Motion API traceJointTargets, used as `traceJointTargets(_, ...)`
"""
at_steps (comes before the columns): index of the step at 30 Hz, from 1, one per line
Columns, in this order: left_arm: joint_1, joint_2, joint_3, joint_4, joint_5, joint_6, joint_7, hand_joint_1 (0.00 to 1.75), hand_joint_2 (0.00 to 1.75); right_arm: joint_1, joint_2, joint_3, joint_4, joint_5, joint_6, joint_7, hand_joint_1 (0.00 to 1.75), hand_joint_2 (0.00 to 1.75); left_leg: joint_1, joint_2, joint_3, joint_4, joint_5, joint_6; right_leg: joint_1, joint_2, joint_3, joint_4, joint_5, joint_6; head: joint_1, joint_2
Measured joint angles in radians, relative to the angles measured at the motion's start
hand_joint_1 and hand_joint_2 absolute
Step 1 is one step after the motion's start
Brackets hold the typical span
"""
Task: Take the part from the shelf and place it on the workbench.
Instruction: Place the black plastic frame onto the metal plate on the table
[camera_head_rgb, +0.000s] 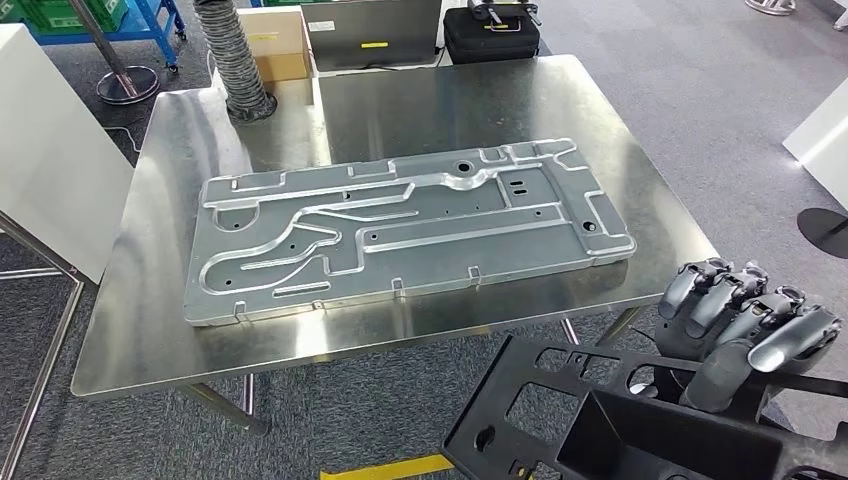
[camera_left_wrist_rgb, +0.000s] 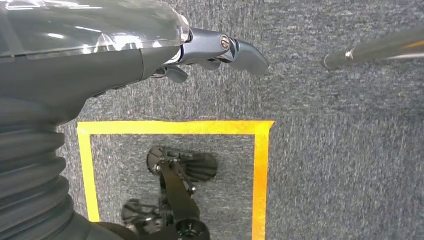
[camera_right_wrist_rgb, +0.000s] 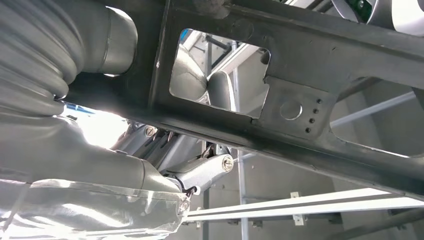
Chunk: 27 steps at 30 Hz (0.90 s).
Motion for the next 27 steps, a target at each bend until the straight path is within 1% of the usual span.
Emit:
traceJointTargets(1, 0.000, 0.000, 0.000, 0.000, 0.000, 0.000, 0.000, 0.00, 1.75, 0.000, 0.000, 0.000, 0.000, 0.000, 0.000, 0.000, 1.71, 1.75, 0.000, -0.002, 0.006, 0.000, -0.003, -0.003, -0.001, 0.000, 0.025, -0.071, 0.051, -0.002, 0.000, 0.000)
traceJointTargets(2, 0.000, 0.000, 0.000, 0.000, 0.000, 0.000, 0.000, 0.00, 1.75, 0.000, 0.000, 0.000, 0.000, 0.000, 0.001, 0.000, 1.71, 1.75, -0.001, -0.003, 0.012, 0.001, -0.007, -0.007, -0.001, 0.000, 0.054, -0.146, 0.091, -0.004, 0.000, 0.000)
traceJointTargets(3, -0.001, 0.000, 0.000, 0.000, 0.000, 0.000, 0.000, 0.00, 1.75, -0.001, 0.001, 0.000, 0.000, 0.001, 0.001, 0.000, 1.71, 1.75, -0.002, -0.005, 0.015, 0.002, -0.011, -0.012, 0.000, 0.000, 0.077, -0.204, 0.118, -0.008, 0.000, 0.000)
traceJointTargets(4, -0.001, 0.000, 0.000, 0.000, 0.001, 0.000, 0.000, 0.00, 1.75, -0.001, 0.002, 0.000, 0.000, 0.001, 0.001, 0.000, 1.71, 1.75, -0.004, -0.005, 0.017, 0.002, -0.013, -0.017, 0.003, 0.001, 0.089, -0.238, 0.130, -0.012, 0.000, 0.000)
traceJointTargets(6, -0.002, 0.000, 0.002, 0.000, 0.002, 0.001, 0.001, 0.00, 1.75, -0.001, 0.005, -0.001, 0.000, 0.003, 0.001, 0.000, 1.71, 1.75, -0.005, -0.005, 0.017, 0.000, -0.013, -0.030, 0.008, 0.003, 0.089, -0.248, 0.131, -0.024, 0.000, 0.000)
traceJointTargets(7, -0.002, 0.000, 0.003, 0.000, 0.003, 0.001, 0.001, 0.00, 1.75, -0.002, 0.007, -0.001, 0.000, 0.005, -0.001, 0.000, 1.71, 1.75, -0.003, -0.005, 0.017, -0.001, -0.014, -0.037, 0.007, 0.003, 0.088, -0.250, 0.134, -0.031, 0.000, 0.000)
traceJointTargets(8, -0.002, 0.000, 0.005, 0.000, 0.003, 0.001, 0.000, 0.00, 1.75, -0.002, 0.009, -0.001, 0.000, 0.007, -0.005, 0.000, 1.71, 1.75, -0.001, -0.003, 0.013, 0.007, -0.021, -0.043, 0.006, 0.003, 0.088, -0.253, 0.136, -0.039, 0.000, 0.000)
traceJointTargets(9, -0.002, 0.000, 0.007, 0.000, 0.002, 0.001, -0.001, 0.00, 1.75, -0.003, 0.011, -0.001, -0.001, 0.010, -0.012, 0.000, 1.71, 1.75, 0.000, -0.002, 0.003, 0.033, -0.039, -0.047, 0.005, 0.002, 0.089, -0.256, 0.139, -0.045, 0.000, 0.000)
traceJointTargets(10, -0.002, 0.000, 0.009, 0.000, 0.001, 0.001, -0.002, 0.00, 1.75, -0.003, 0.012, -0.001, -0.002, 0.013, -0.019, 0.000, 1.71, 1.75, 0.001, -0.001, -0.018, 0.080, -0.067, -0.050, 0.005, 0.001, 0.090, -0.258, 0.140, -0.050, 0.000, 0.000)
traceJointTargets(12, -0.001, 0.001, 0.012, 0.000, 0.000, 0.000, -0.005, 0.00, 1.75, -0.001, 0.014, -0.001, -0.007, 0.021, -0.038, 0.000, 1.71, 1.75, 0.001, 0.000, -0.081, 0.220, -0.135, -0.055, 0.010, 0.000, 0.090, -0.258, 0.138, -0.056, 0.000, 0.000)
traceJointTargets(13, 0.000, 0.001, 0.014, 0.000, 0.000, -0.001, -0.006, 0.00, 1.75, 0.001, 0.014, -0.001, -0.011, 0.027, -0.051, 0.000, 1.71, 1.75, 0.001, 0.000, -0.107, 0.275, -0.153, -0.055, 0.013, -0.001, 0.090, -0.257, 0.138, -0.057, 0.000, 0.000)
traceJointTargets(14, 0.001, 0.001, 0.015, 0.000, -0.001, -0.001, -0.007, 0.00, 1.75, 0.004, 0.014, -0.001, -0.017, 0.035, -0.066, 0.000, 1.71, 1.75, 0.001, 0.000, -0.117, 0.296, -0.152, -0.053, 0.016, -0.001, 0.091, -0.257, 0.136, -0.059, 0.000, 0.000)
traceJointTargets(15, 0.002, 0.001, 0.016, 0.000, -0.001, -0.002, -0.008, 0.00, 1.75, 0.008, 0.014, -0.001, -0.024, 0.046, -0.086, 0.000, 1.71, 1.75, 0.000, 0.000, -0.106, 0.275, -0.131, -0.050, 0.019, 0.000, 0.094, -0.257, 0.135, -0.060, 0.000, 0.000)
traceJointTargets(16, 0.003, 0.002, 0.017, 0.000, -0.001, -0.002, -0.008, 0.00, 1.75, 0.012, 0.014, -0.001, -0.031, 0.061, -0.113, 0.000, 1.71, 1.75, -0.001, 0.000, -0.077, 0.215, -0.095, -0.043, 0.022, 0.000, 0.097, -0.257, 0.133, -0.061, 0.000, 0.000)
traceJointTargets(17, 0.002, 0.002, 0.017, 0.000, -0.001, -0.002, -0.009, 0.00, 1.75, 0.017, 0.014, -0.001, -0.038, 0.081, -0.148, 0.000, 1.71, 1.75, -0.004, 0.000, -0.039, 0.139, -0.062, -0.034, 0.024, 0.001, 0.102, -0.257, 0.131, -0.061, 0.000, 0.000)
traceJointTargets(18, 0.001, 0.002, 0.018, 0.000, 0.000, -0.002, -0.010, 0.00, 1.75, 0.024, 0.013, 0.000, -0.043, 0.107, -0.199, 0.000, 1.71, 1.75, -0.008, 0.001, -0.006, 0.072, -0.039, -0.026, 0.027, 0.001, 0.104, -0.256, 0.128, -0.059, 0.000, 0.000)
traceJointTargets(19, 0.001, 0.003, 0.020, 0.000, 0.002, -0.002, -0.011, 0.00, 1.75, 0.036, 0.012, 0.002, -0.047, 0.137, -0.258, 0.000, 1.71, 1.75, -0.011, 0.001, 0.017, 0.028, -0.027, -0.020, 0.028, 0.001, 0.105, -0.256, 0.126, -0.056, 0.000, 0.000)
traceJointTargets(20, 0.001, 0.003, 0.022, 0.000, 0.004, -0.002, -0.013, 0.00, 1.75, 0.050, 0.009, 0.004, -0.050, 0.167, -0.323, 0.000, 1.71, 1.75, -0.014, 0.001, 0.027, 0.007, -0.027, -0.016, 0.028, 0.001, 0.105, -0.256, 0.125, -0.051, 0.000, 0.000)
traceJointTargets(22, 0.004, 0.003, 0.027, 0.000, 0.000, -0.004, -0.018, 0.00, 1.75, 0.072, -0.009, 0.007, -0.044, 0.215, -0.456, 0.004, 1.71, 1.75, -0.014, 0.002, 0.029, 0.000, -0.026, -0.011, 0.028, 0.001, 0.105, -0.257, 0.124, -0.041, 0.000, 0.000)
traceJointTargets(23, 0.005, 0.003, 0.028, 0.000, -0.008, -0.008, -0.021, 0.00, 1.75, 0.069, -0.024, 0.001, -0.028, 0.225, -0.513, 0.009, 1.71, 1.75, -0.012, 0.002, 0.031, -0.007, -0.023, -0.006, 0.028, 0.001, 0.104, -0.253, 0.120, -0.035, 0.000, 0.000)
traceJointTargets(24, 0.004, 0.003, 0.028, 0.000, -0.018, -0.013, -0.022, 0.00, 1.75, 0.053, -0.045, -0.012, 0.003, 0.224, -0.553, 0.014, 1.71, 1.75, -0.009, 0.003, 0.034, -0.014, -0.019, -0.001, 0.027, 0.001, 0.095, -0.234, 0.107, -0.030, 0.000, 0.000)
traceJointTargets(25, 0.001, 0.003, 0.028, 0.000, -0.028, -0.019, -0.022, 0.00, 1.75, 0.024, -0.068, -0.031, 0.049, 0.218, -0.573, 0.017, 1.71, 1.75, -0.006, 0.005, 0.036, -0.020, -0.016, 0.003, 0.026, 0.002, 0.076, -0.194, 0.085, -0.024, 0.000, 0.000)
traceJointTargets(26, -0.004, 0.004, 0.026, 0.000, -0.038, -0.023, -0.021, 0.00, 1.75, -0.014, -0.091, -0.055, 0.105, 0.214, -0.581, 0.017, 1.71, 1.75, -0.006, 0.007, 0.036, -0.023, -0.014, 0.006, 0.022, 0.002, 0.046, -0.135, 0.057, -0.018, 0.000, 0.000)
traceJointTargets(27, -0.008, 0.004, 0.024, 0.000, -0.047, -0.027, -0.018, 0.00, 1.75, -0.061, -0.117, -0.084, 0.170, 0.212, -0.580, 0.019, 1.71, 1.75, -0.006, 0.008, 0.034, -0.023, -0.013, 0.007, 0.018, 0.002, 0.008, -0.064, 0.028, -0.012, 0.000, 0.000)
